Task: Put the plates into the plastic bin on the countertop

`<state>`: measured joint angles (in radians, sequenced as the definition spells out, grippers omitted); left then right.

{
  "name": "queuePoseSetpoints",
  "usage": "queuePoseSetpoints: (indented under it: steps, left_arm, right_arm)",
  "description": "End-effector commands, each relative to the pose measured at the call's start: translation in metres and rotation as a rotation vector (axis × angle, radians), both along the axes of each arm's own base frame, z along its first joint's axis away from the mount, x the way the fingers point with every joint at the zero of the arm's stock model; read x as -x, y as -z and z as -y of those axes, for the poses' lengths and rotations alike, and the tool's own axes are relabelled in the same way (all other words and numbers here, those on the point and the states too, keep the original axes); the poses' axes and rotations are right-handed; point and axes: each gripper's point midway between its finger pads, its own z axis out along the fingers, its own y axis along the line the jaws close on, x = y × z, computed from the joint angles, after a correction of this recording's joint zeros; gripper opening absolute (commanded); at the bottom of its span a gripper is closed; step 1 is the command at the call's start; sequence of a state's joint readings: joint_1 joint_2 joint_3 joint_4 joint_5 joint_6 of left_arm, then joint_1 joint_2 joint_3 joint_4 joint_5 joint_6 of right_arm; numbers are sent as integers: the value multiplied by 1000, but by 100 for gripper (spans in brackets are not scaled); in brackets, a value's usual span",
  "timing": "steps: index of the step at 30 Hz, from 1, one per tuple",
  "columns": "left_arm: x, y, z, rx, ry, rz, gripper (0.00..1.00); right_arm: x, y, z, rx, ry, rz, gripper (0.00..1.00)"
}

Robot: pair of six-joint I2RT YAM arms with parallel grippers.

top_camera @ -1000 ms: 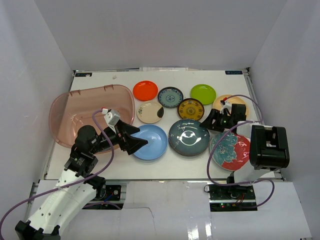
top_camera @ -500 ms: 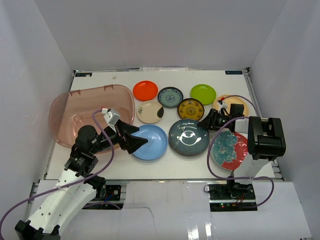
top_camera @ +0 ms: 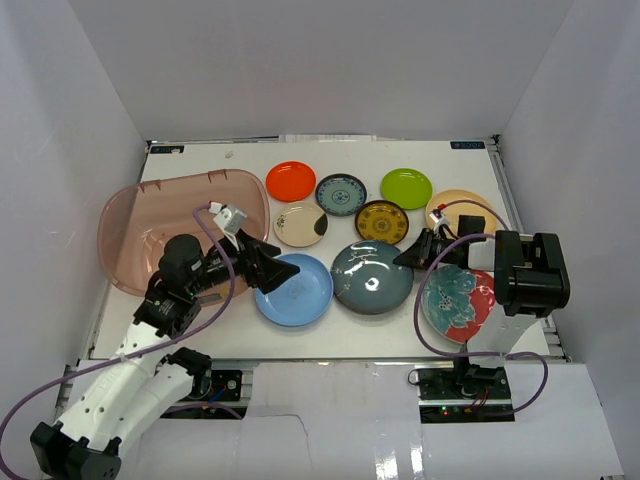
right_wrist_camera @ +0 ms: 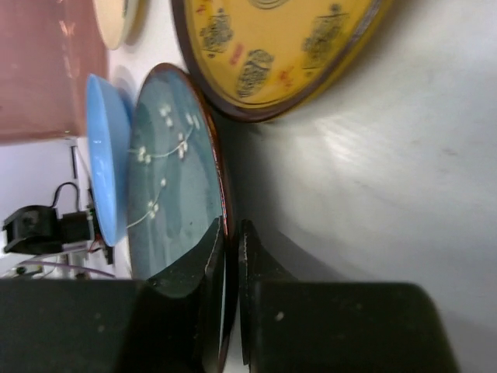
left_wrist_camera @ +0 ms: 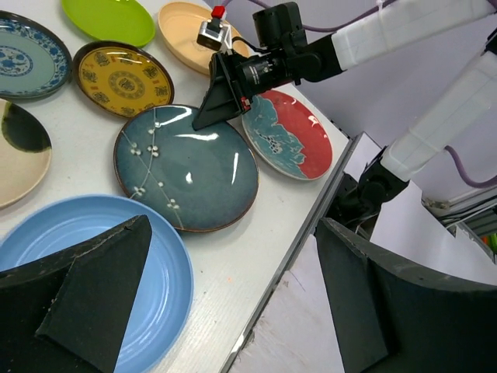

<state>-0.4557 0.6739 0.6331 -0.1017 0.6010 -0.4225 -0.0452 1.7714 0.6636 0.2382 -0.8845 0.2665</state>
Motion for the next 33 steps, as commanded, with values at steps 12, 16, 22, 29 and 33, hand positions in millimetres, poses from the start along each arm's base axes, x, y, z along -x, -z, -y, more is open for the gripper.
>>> queuePoseSetpoints:
  steps: [12,16,22,29,33]
  left_arm:
    - [-18,-36,7,-1,-42,-112,88]
    - [-29,-24,11,-43,-50,-189,86]
    - [-40,15,22,-77,-37,-324,85]
    - [-54,25,36,-39,-3,-356,81]
    - [-64,22,46,-12,15,-347,77]
  right_arm:
    - [-5,-134,-11,-104,36,255,8]
    - [1,-173,-12,-121,39,342,8]
    - [10,-238,-25,-211,19,465,8]
    - [18,-282,-59,-316,-81,512,8]
    - [24,-291,-81,-361,-143,513,8]
